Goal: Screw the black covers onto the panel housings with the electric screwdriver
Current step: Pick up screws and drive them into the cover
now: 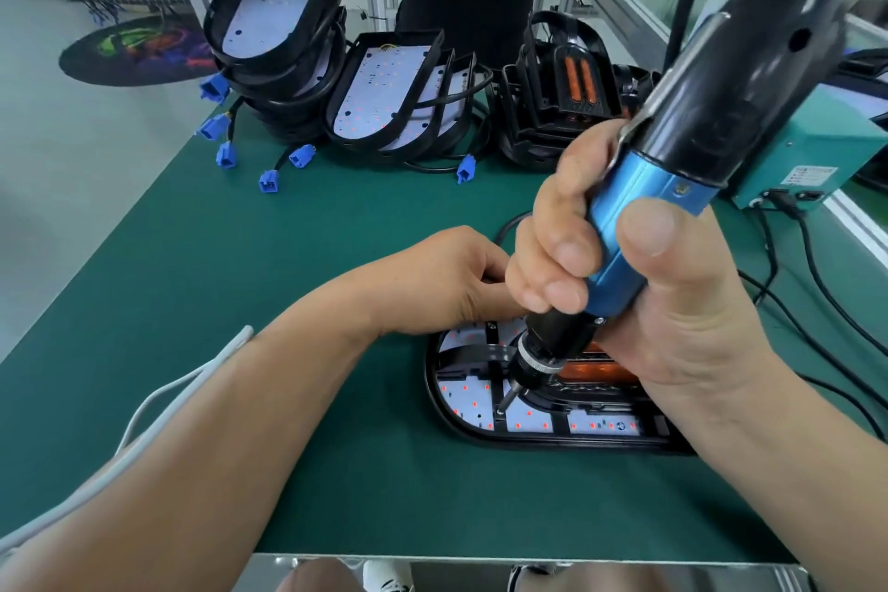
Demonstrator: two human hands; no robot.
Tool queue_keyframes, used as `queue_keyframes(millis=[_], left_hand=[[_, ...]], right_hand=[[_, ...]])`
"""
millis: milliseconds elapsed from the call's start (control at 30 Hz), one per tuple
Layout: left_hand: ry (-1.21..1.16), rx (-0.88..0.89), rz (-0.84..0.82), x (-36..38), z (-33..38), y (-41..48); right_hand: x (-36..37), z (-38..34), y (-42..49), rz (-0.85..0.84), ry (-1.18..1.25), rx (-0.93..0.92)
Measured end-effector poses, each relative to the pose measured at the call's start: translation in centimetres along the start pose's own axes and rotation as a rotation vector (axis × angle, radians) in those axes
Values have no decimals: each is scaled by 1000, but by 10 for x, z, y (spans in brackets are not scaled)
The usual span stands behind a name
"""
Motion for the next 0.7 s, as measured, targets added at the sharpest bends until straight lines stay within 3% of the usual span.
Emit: queue_keyframes(millis=[467,600,700], left_hand=[[27,-83,4,-2,-2,6],[106,-76,-18,-2,-5,9],[100,-66,13,-5,-7,9]], right_hand=[[-10,-1,-5,84,33,-69],[-11,-13,-3,32,57,-137],[-17,-23,0,158,72,-192]])
Point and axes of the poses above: each hand's wrist, its own y-axis towards the middle knuckle, its own x-axis out of the palm, z = x × y, the point moved 2 cm from there along y, towards the middle knuckle, and after that the axes turned 15 degrees about -z, right-handed, at the moved point
